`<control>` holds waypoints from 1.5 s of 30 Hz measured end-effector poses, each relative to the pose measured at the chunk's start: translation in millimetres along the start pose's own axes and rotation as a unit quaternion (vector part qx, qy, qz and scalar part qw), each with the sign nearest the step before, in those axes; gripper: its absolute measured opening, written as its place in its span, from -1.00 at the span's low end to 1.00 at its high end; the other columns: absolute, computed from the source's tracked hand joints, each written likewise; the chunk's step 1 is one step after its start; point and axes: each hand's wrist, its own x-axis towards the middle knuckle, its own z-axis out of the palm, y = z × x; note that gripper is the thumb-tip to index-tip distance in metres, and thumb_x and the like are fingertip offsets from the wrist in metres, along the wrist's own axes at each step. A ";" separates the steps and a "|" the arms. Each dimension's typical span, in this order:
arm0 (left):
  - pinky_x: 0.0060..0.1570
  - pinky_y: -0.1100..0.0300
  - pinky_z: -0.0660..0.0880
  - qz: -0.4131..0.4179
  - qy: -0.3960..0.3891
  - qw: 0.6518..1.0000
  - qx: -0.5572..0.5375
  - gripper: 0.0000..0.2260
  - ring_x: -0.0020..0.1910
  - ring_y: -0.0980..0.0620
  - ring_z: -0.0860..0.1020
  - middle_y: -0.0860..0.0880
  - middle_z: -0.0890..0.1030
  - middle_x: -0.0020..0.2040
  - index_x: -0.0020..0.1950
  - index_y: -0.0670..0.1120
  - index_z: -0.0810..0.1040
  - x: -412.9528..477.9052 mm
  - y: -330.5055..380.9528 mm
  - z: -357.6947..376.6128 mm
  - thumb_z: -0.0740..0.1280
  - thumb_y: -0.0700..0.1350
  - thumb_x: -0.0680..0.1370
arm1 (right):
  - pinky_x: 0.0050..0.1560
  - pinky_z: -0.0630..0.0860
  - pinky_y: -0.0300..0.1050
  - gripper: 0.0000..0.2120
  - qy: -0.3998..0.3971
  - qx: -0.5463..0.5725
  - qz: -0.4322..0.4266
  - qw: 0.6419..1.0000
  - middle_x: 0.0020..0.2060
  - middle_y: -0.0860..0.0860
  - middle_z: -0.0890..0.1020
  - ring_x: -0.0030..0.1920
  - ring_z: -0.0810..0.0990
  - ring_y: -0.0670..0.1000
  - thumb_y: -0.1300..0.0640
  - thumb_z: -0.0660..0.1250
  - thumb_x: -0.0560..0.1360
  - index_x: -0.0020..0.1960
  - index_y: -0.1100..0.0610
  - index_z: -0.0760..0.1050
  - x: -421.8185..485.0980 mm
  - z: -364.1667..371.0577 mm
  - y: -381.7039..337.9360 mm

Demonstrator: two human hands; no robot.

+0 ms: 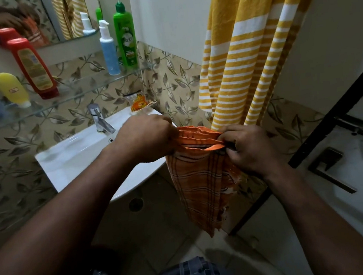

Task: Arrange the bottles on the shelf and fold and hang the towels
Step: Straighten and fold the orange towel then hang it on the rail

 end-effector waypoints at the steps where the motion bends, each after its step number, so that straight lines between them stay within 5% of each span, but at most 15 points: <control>1: -0.37 0.23 0.36 0.017 0.024 1.000 0.012 -0.75 -0.08 0.05 0.58 0.11 0.64 0.06 0.19 0.14 0.67 -0.7 -1.2 -3.0 0.36 0.19 0.60 | 0.06 0.64 -0.08 -0.79 -0.002 0.003 0.001 1.000 0.02 0.08 0.76 -0.01 0.73 0.11 0.38 0.54 0.36 -0.02 0.22 0.74 0.3 1.8 -0.5; 4: -0.43 0.25 0.18 0.034 0.052 0.998 -0.004 -0.82 -0.20 0.07 0.46 0.10 0.65 -0.04 0.13 0.11 0.65 -6.6 -1.4 -4.1 0.37 0.13 0.60 | 0.06 0.61 -0.15 -0.77 -0.002 0.024 0.013 1.000 0.02 0.06 0.76 0.00 0.72 0.07 0.40 0.53 0.37 0.00 0.22 0.74 0.1 1.9 1.8; 11: -0.37 0.23 0.24 0.039 0.071 0.995 -0.051 -0.73 -0.18 0.09 0.43 0.06 0.67 -0.01 0.26 0.09 0.63 -9.7 -11.3 -1.7 0.38 0.14 0.61 | 0.06 0.60 -0.20 -0.76 0.000 0.047 0.007 0.999 0.01 0.04 0.76 -0.01 0.73 0.03 0.41 0.53 0.37 0.00 0.20 0.75 4.6 2.3 5.2; 16: -0.37 0.37 0.13 0.073 0.109 0.986 -0.100 -0.81 -0.28 0.10 0.44 0.02 0.69 -0.12 0.03 -0.02 0.71 -9.4 -11.9 -3.9 0.38 0.04 0.59 | 0.02 0.64 -0.15 -0.76 0.012 0.058 0.010 0.998 -0.02 0.03 0.76 -0.03 0.72 0.01 0.38 0.52 0.38 0.01 0.19 0.75 9.5 4.0 5.8; 22: -0.34 0.31 0.26 0.077 0.142 0.976 -0.145 -0.91 -0.25 0.09 0.48 -0.05 0.67 -0.11 0.02 -0.09 0.72 -7.5 -11.3 -4.8 0.48 -0.12 0.54 | 0.09 0.61 -0.20 -0.73 0.041 0.068 0.016 0.997 0.04 0.05 0.74 0.03 0.69 -0.01 0.38 0.49 0.38 0.06 0.21 0.73 7.2 -1.6 8.6; 26: -0.34 0.10 0.53 0.080 0.177 0.969 -0.153 -0.88 -0.20 -0.08 0.64 -0.07 0.67 -0.06 0.06 -0.11 0.71 -10.2 -14.2 -8.5 0.42 -0.17 0.56 | 0.24 0.48 -0.39 -0.63 0.044 0.130 0.014 0.990 0.12 -0.03 0.66 0.14 0.59 -0.12 0.23 0.52 0.36 0.17 0.19 0.67 3.6 -4.4 9.2; 30: -0.23 0.05 0.62 0.106 0.219 0.959 -0.143 -0.73 -0.13 -0.14 0.68 -0.12 0.69 0.03 0.16 -0.15 0.71 -11.1 -21.0 -13.1 0.29 -0.07 0.61 | 0.30 0.51 -0.25 -0.59 0.015 0.237 0.024 0.971 0.21 -0.08 0.65 0.28 0.59 -0.14 0.09 0.60 0.44 0.26 0.11 0.64 -0.9 -16.5 7.8; 37: -0.17 -0.04 0.66 0.105 0.304 0.943 -0.086 -0.76 -0.07 -0.17 0.70 -0.17 0.70 0.06 0.15 -0.19 0.71 -10.4 -30.1 -6.5 0.31 -0.08 0.67 | 0.14 0.54 -0.22 -0.64 0.026 0.473 0.116 0.873 0.12 0.06 0.74 0.18 0.68 0.00 0.18 0.14 0.64 0.13 0.28 0.69 1.0 -28.9 -5.8; 41: -0.15 0.02 0.65 0.063 0.334 0.931 -0.136 -0.81 -0.06 -0.14 0.70 -0.13 0.72 0.07 0.10 -0.18 0.72 -8.5 -28.2 -5.8 0.34 -0.14 0.64 | 0.10 0.64 -0.16 -0.83 0.051 0.387 0.115 0.913 0.07 0.00 0.73 0.13 0.70 -0.05 0.28 0.37 0.61 0.07 0.13 0.73 5.0 -26.7 -12.0; 45: -0.16 0.23 0.54 0.013 0.323 0.922 -0.214 -0.87 -0.15 0.05 0.62 -0.04 0.72 -0.05 -0.03 -0.16 0.72 -4.1 -27.2 -5.4 0.48 -0.35 0.50 | 0.13 0.64 -0.18 -0.74 0.122 0.302 0.095 0.941 0.02 -0.09 0.72 0.10 0.69 -0.14 0.36 0.42 0.46 0.02 0.05 0.71 10.0 -28.7 -17.3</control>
